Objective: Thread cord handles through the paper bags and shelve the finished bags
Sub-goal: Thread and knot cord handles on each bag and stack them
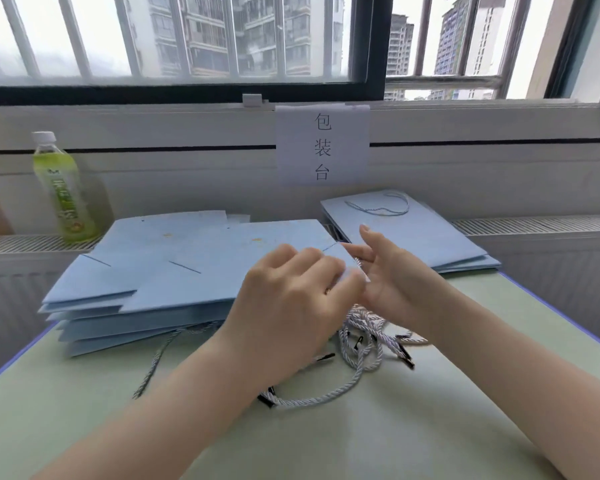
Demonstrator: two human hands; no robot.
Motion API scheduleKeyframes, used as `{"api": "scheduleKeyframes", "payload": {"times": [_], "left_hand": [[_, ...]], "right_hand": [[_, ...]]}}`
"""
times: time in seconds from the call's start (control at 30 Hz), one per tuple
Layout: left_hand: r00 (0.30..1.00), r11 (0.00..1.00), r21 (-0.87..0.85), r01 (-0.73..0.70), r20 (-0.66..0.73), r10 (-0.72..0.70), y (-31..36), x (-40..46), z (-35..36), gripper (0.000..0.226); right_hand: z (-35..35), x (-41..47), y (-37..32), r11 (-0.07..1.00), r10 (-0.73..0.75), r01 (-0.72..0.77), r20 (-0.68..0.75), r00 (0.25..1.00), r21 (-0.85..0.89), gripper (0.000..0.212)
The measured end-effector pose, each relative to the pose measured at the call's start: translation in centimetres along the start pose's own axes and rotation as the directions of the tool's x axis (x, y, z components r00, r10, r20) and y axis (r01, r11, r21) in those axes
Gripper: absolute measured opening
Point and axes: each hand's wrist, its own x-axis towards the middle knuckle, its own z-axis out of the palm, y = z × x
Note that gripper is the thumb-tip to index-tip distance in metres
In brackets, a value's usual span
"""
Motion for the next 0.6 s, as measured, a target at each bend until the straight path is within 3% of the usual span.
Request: {"api": "scheduleKeyframes", "payload": {"times": [0.13, 0.2, 0.27, 0.33, 0.4, 0.5, 0.53, 0.6], "left_hand": [[0.992, 0.989, -0.082, -0.124, 0.014, 0.126, 1.1, -0.5, 0.4, 0.019], [0.988, 0.984, -0.134, -0.121, 0.075, 0.132, 0.8, -0.7, 0.6, 0.019], [0.990, 0.987, -0.158, -0.014, 0.137, 0.036, 0.0, -1.0, 0.9, 0.015], [0.966, 0.968, -0.128, 0.216, 0.174, -0.193, -1.4, -1.1, 1.1, 0.016], [0.853, 0.867, -0.025, 0.497, 0.199, -0.483, -3.0, -1.3, 1.1, 0.022], [0.560, 0.600, 0.128, 0.789, 0.249, -0.790, -6.0, -2.1, 1.4, 0.037], [0.479, 0.518, 0.110, 0.848, 0.255, -0.840, -6.9, -2.6, 1.5, 0.042], [0.321, 0.311, -0.081, 0.947, 0.271, -0.907, -8.2, -3.1, 1.6, 0.051]], "right_hand": [[-0.6, -0.1, -0.6, 0.995, -0.004, 0.011, 0.075, 0.997, -0.099, 0.032], [-0.7, 0.0, -0.6, 0.993, -0.007, 0.014, 0.065, 0.998, -0.118, 0.030], [-0.9, 0.3, -0.6, 0.984, -0.033, 0.035, 0.015, 0.999, -0.172, 0.035], [-1.1, 0.6, -0.8, 0.955, -0.093, 0.061, -0.097, 0.991, -0.290, 0.029], [-1.6, 0.7, -1.6, 0.918, -0.155, 0.064, -0.206, 0.966, -0.392, 0.024], [-2.4, 0.6, -3.0, 0.892, -0.216, 0.084, -0.256, 0.942, -0.444, 0.021], [-2.6, 0.6, -3.3, 0.898, -0.223, 0.093, -0.264, 0.938, -0.430, 0.021], [-3.0, 0.5, -3.9, 0.903, -0.237, 0.106, -0.277, 0.931, -0.417, 0.023]]}}
